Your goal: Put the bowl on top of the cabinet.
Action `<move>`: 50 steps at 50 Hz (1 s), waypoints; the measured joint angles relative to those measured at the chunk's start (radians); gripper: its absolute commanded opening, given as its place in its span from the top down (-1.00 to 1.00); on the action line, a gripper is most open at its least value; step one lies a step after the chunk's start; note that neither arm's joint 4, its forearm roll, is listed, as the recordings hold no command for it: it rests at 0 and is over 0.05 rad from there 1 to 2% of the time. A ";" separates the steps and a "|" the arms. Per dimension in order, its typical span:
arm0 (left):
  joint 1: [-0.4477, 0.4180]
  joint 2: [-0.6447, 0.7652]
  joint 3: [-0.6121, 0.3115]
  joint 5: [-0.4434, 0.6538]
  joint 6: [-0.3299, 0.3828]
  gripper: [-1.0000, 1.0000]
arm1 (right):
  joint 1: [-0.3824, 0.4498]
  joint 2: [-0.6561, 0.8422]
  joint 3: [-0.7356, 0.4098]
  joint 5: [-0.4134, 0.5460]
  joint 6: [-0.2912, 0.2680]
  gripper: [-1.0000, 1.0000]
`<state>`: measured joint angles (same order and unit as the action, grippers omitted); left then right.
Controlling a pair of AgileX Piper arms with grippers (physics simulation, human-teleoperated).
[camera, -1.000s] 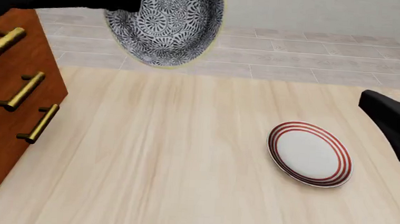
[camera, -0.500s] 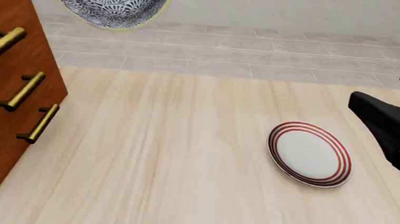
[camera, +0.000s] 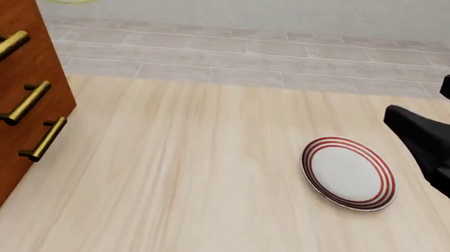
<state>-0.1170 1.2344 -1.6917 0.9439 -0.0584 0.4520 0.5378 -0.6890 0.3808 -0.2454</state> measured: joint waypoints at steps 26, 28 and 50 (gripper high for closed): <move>0.223 -0.221 0.279 -0.088 -0.197 1.00 | 0.007 0.016 0.014 -0.016 0.001 -1.00; 0.244 -0.233 0.289 -0.096 -0.209 1.00 | 0.008 0.016 0.015 -0.017 0.002 -1.00; 0.391 -0.301 0.330 -0.162 -0.329 1.00 | 0.009 0.020 0.019 -0.020 0.002 -1.00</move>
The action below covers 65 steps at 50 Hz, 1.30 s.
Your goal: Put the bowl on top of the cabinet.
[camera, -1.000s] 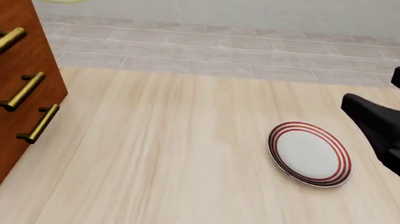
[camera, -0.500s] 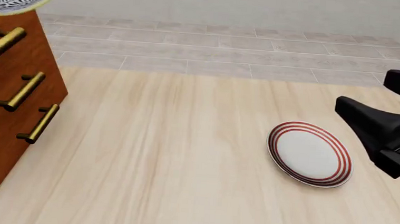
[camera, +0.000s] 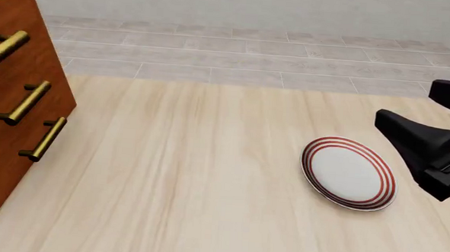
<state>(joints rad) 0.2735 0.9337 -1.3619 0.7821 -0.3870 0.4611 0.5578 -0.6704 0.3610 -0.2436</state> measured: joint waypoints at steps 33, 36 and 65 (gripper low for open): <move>0.189 0.030 0.242 -0.351 -0.233 1.00 | -0.005 0.010 0.005 -0.009 -0.001 -1.00; 0.212 0.037 0.245 -0.372 -0.249 1.00 | -0.005 0.012 0.006 -0.011 0.000 -1.00; 0.346 0.091 0.304 -0.519 -0.383 1.00 | -0.009 0.024 0.015 -0.024 0.002 -1.00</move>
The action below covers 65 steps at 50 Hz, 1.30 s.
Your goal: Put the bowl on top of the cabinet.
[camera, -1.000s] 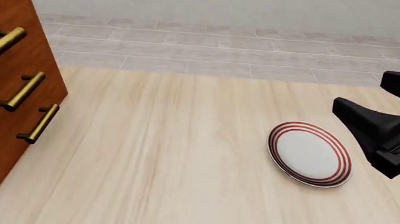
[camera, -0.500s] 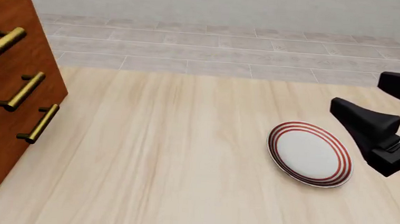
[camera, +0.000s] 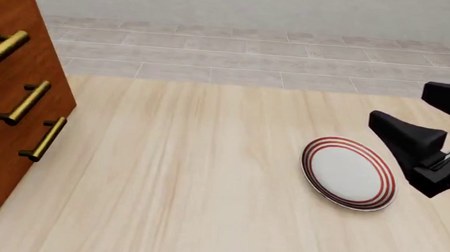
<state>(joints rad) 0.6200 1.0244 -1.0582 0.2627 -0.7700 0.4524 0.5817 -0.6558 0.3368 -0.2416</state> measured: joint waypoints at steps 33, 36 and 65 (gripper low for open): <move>0.019 0.034 0.122 -0.148 -0.057 1.00 | -0.001 0.018 0.015 -0.019 -0.002 -1.00; 0.019 0.034 0.123 -0.149 -0.058 1.00 | 0.000 0.021 0.016 -0.021 -0.003 -1.00; 0.035 0.025 0.148 -0.216 -0.146 1.00 | -0.003 0.048 0.033 -0.050 -0.004 -1.00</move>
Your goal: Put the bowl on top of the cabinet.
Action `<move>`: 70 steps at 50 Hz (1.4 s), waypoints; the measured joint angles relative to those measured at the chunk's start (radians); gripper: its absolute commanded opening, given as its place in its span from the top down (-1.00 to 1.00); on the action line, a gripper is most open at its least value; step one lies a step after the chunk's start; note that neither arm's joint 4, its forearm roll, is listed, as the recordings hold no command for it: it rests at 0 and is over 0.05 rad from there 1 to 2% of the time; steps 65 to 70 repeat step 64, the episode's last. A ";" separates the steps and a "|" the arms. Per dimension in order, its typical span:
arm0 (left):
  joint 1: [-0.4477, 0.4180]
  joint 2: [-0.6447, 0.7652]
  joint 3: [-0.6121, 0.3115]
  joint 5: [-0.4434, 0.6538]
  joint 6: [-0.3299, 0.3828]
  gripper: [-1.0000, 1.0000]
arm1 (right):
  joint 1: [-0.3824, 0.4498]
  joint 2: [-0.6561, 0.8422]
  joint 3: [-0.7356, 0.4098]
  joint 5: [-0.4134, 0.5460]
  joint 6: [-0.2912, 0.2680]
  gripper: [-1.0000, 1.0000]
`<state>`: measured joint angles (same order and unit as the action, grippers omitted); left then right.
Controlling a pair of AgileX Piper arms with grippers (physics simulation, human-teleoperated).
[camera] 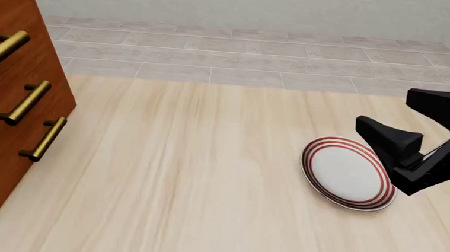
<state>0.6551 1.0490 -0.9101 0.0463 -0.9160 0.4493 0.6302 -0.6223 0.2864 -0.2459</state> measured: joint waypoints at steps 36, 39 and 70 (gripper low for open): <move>-0.091 -0.091 -0.126 0.126 -0.002 -1.00 | 0.007 -0.035 -0.019 0.036 0.000 -1.00; -0.097 -0.112 -0.162 0.155 0.019 -1.00 | 0.009 -0.041 -0.022 0.041 0.000 -1.00; -0.242 -0.260 -0.419 0.337 0.127 -1.00 | 0.015 -0.065 -0.037 0.069 -0.004 -1.00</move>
